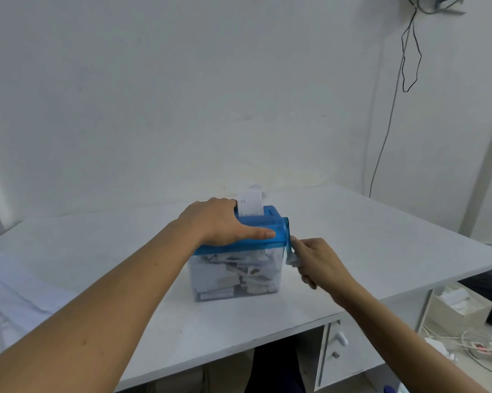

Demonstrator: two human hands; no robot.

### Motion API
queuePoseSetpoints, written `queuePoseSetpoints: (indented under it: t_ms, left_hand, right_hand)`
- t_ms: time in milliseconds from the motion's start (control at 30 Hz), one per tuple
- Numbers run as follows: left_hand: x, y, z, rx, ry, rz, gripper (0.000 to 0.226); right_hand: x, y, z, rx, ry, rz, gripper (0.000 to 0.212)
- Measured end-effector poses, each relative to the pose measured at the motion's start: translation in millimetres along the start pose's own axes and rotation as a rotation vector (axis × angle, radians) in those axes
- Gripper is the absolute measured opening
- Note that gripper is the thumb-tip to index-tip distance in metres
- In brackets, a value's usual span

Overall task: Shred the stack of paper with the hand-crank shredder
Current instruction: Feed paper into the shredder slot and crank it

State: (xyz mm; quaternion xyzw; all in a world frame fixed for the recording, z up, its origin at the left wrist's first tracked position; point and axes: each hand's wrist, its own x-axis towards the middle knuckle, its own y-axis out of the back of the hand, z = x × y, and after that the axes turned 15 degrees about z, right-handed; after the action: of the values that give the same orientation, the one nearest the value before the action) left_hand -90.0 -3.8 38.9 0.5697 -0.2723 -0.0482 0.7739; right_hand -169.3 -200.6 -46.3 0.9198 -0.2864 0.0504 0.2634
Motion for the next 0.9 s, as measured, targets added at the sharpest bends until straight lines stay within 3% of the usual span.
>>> queuePoseSetpoints:
  t_ms: [167, 267, 600, 900]
  left_hand:
    - [-1, 3, 3, -0.012, 0.009, -0.001, 0.091]
    - [-2, 2, 4, -0.030, -0.017, -0.028, 0.088]
    - [1, -1, -1, -0.073, -0.053, -0.014, 0.089]
    - [-1, 0, 0, -0.087, -0.073, 0.015, 0.074]
  right_hand:
    - [-9, 47, -41, 0.299, 0.070, -0.090, 0.038]
    - [7, 50, -57, 0.406, 0.110, -0.118, 0.042]
    - [83, -2, -59, 0.444, 0.089, 0.116, 0.029]
    - [79, -39, -7, 0.314, -0.113, 0.080, 0.028]
